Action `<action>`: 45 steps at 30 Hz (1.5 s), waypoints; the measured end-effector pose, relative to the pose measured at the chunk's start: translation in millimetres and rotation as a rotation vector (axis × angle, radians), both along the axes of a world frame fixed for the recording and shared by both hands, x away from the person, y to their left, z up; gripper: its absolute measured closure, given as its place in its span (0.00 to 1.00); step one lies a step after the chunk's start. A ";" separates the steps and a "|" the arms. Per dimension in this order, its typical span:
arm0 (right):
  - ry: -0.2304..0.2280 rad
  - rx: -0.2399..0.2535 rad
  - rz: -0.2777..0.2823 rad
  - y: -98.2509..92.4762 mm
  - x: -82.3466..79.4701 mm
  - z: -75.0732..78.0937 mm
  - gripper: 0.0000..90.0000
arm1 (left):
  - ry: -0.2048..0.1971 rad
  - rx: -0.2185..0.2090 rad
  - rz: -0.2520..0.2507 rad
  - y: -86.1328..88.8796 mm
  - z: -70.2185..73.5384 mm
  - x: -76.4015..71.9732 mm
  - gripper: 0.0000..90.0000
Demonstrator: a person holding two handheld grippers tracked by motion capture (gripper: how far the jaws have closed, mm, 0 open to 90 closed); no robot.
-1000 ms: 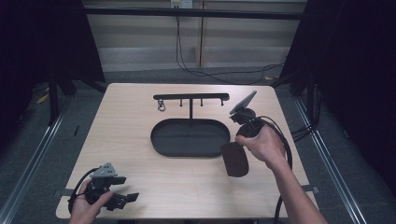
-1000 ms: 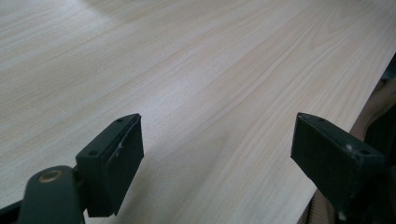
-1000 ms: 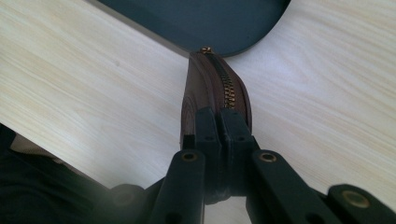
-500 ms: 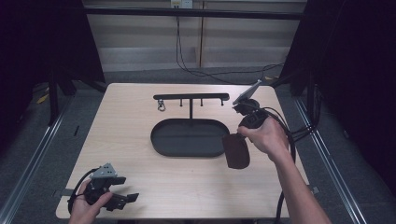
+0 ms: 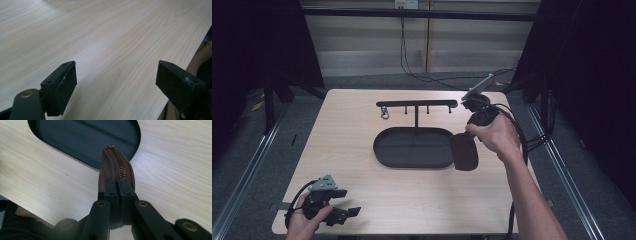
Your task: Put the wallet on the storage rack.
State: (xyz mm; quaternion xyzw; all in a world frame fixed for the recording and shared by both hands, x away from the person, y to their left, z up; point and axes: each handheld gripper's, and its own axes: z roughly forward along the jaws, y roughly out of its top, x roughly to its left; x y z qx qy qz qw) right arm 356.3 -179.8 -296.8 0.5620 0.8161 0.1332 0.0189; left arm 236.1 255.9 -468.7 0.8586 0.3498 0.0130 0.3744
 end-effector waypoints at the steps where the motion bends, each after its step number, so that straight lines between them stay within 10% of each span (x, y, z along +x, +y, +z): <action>1: 0.004 0.001 0.002 0.8 2.1 0.2 0.97 | 0.000 -0.001 0.003 -0.2 -0.2 -0.1 0.19; 45: -0.095 0.232 -0.128 4.5 42.5 -39.8 0.97 | -0.004 -0.002 -0.006 2.0 0.5 0.6 0.19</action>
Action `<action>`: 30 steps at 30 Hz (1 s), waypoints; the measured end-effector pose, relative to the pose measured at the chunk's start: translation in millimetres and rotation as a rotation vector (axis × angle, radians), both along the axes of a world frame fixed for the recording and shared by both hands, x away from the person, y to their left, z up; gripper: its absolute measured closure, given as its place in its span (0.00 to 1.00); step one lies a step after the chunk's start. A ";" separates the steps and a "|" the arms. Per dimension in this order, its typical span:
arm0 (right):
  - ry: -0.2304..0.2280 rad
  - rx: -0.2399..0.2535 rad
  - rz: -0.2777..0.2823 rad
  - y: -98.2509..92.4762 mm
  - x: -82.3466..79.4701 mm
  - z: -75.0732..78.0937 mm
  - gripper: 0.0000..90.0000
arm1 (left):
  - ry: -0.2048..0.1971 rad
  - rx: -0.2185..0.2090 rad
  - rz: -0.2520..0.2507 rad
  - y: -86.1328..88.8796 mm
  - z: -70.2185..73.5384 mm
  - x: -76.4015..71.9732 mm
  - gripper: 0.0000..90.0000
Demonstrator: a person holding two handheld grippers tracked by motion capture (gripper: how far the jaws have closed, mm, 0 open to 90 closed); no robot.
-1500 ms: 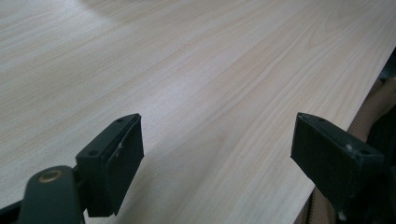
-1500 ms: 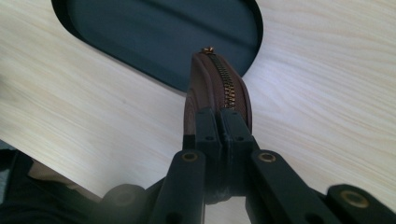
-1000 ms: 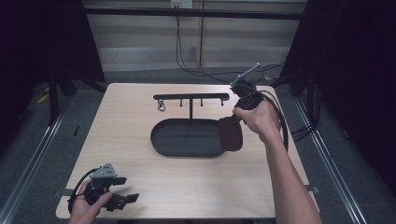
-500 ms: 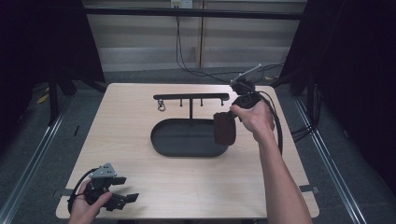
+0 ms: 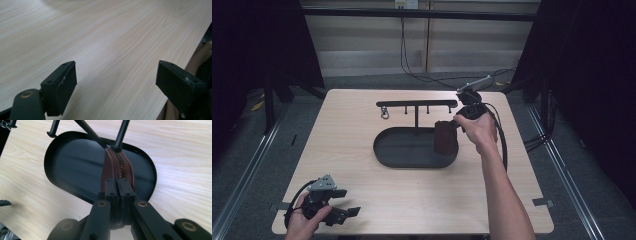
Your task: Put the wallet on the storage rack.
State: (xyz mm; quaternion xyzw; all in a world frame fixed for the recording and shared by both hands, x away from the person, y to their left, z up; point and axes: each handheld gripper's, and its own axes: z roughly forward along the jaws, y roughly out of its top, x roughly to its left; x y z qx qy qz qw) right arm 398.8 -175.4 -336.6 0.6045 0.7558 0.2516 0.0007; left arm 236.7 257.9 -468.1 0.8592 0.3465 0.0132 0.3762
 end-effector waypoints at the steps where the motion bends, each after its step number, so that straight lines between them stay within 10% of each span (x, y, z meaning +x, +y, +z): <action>1: -0.002 0.005 -0.001 0.4 0.3 -1.0 0.97 | 0.001 0.003 -0.003 0.2 0.0 0.4 0.19; 30: -0.064 0.176 -0.077 -8.4 10.8 -62.8 0.97 | 0.007 0.000 -0.003 -1.1 -1.4 0.5 0.19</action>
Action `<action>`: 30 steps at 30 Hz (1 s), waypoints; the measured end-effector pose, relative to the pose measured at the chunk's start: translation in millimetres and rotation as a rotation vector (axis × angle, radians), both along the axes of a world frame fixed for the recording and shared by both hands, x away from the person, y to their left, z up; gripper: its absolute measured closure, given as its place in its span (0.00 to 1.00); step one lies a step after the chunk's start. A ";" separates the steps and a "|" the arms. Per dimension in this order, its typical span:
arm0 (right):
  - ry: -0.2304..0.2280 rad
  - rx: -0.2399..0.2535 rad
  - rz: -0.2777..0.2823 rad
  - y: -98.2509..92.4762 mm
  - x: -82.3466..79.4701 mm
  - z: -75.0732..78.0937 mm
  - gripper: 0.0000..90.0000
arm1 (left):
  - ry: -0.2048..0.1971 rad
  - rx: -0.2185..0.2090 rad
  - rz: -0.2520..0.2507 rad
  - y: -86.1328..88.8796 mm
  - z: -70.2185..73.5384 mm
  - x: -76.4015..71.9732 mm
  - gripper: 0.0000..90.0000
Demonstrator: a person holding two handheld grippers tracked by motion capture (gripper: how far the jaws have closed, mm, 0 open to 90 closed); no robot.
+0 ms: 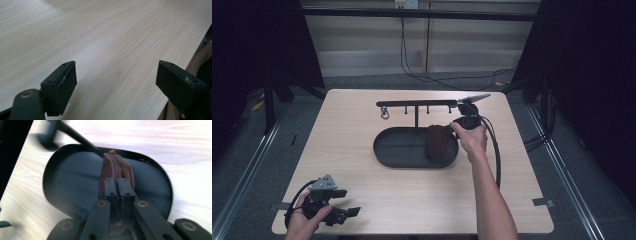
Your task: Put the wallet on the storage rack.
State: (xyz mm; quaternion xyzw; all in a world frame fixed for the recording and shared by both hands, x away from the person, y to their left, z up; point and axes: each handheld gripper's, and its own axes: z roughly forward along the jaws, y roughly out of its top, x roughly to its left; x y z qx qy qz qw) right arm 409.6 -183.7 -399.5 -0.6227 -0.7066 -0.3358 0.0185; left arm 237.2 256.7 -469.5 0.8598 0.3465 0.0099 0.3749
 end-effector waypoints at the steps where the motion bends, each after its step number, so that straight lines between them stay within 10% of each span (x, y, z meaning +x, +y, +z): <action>1: 0.006 0.014 -0.016 -4.2 0.2 -2.5 0.97 | 0.000 0.003 -0.003 -0.2 0.4 -0.1 0.19; 14: 0.013 0.006 -0.041 -10.6 5.0 -36.3 0.94 | 0.001 0.007 -0.003 0.5 -0.3 0.7 0.19; 30: -0.097 0.005 -0.022 -34.3 -22.3 -27.1 0.51 | -0.008 -0.019 0.029 1.5 0.1 3.8 0.19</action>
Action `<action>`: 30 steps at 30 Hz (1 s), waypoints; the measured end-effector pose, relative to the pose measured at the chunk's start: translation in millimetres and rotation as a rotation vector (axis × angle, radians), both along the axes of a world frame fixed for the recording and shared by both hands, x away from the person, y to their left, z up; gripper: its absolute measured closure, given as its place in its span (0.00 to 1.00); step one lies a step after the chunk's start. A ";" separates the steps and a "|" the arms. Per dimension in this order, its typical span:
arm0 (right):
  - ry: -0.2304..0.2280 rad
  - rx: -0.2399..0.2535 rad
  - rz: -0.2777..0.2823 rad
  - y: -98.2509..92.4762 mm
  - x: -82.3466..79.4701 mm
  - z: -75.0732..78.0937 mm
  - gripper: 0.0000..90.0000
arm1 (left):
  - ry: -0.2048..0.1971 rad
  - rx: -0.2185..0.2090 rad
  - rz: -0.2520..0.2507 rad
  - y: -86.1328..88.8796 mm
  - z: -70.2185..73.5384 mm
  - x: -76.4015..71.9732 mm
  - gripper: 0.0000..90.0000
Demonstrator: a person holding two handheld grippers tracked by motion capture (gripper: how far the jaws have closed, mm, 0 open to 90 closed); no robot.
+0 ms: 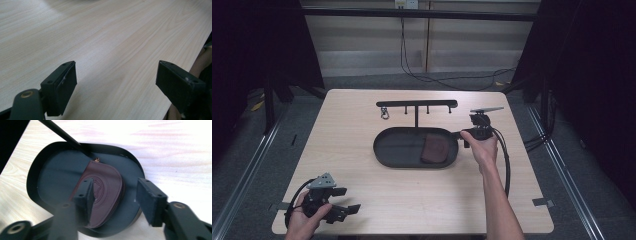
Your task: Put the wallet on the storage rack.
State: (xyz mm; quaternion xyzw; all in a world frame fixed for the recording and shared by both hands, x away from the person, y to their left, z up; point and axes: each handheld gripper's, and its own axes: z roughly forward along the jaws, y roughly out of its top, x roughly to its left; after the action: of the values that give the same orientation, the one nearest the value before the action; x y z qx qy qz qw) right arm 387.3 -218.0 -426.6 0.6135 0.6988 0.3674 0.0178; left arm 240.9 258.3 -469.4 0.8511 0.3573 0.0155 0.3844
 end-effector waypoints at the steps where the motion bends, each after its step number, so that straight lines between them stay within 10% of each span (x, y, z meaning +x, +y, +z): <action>1: -0.013 -0.003 0.002 -0.7 -2.2 1.1 0.48 | 0.000 -0.002 0.000 0.0 0.1 -0.1 0.19; 30: -0.135 -0.103 0.066 -11.6 -79.7 9.9 0.26 | 0.001 0.012 0.020 2.1 -0.3 1.0 0.19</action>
State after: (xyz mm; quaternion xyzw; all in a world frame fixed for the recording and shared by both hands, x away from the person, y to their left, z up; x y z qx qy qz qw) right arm 307.6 -229.6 -416.8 0.5621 0.7338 0.3721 0.0841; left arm 242.0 260.3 -469.7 0.8497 0.3661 0.0210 0.3788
